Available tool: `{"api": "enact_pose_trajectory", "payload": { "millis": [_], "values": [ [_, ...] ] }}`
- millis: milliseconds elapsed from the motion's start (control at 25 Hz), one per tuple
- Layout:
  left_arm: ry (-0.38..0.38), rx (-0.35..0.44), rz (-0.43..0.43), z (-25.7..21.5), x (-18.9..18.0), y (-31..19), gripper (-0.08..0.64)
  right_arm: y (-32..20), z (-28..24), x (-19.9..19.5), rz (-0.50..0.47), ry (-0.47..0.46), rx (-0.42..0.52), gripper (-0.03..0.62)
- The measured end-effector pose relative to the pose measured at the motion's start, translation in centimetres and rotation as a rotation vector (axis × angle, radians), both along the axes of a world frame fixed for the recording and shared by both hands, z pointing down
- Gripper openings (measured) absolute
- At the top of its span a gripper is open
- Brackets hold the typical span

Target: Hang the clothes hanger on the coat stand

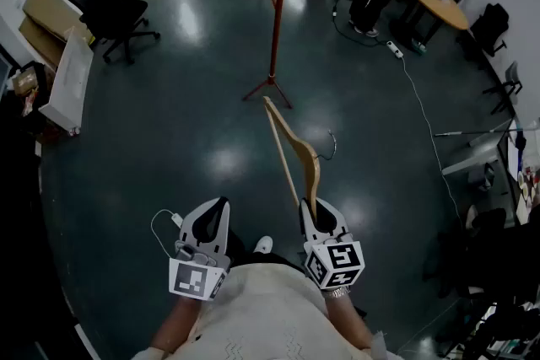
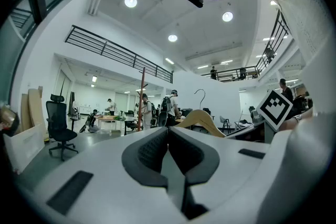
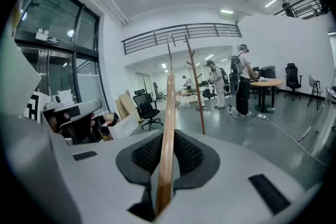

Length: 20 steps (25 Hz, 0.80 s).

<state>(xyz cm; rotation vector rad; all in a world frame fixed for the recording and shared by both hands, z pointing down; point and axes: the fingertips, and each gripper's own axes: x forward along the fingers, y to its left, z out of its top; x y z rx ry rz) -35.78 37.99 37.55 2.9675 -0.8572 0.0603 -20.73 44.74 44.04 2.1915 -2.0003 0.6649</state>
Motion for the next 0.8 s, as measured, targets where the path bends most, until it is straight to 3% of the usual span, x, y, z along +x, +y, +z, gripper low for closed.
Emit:
{"api": "enact_pose_trajectory", "payload": {
  "millis": [400,800],
  "values": [
    [-0.013,0.007,0.045,0.2,1.5,-1.2,0.014,-0.4,-0.1,1.5,0.054,0.02,-0.01,0.067],
    [-0.021,-0.021,0.109,2.6,7.8,-7.8,0.014,-4.6,1.7,6.3,0.104,0.028,-0.052,0.067]
  ]
}}
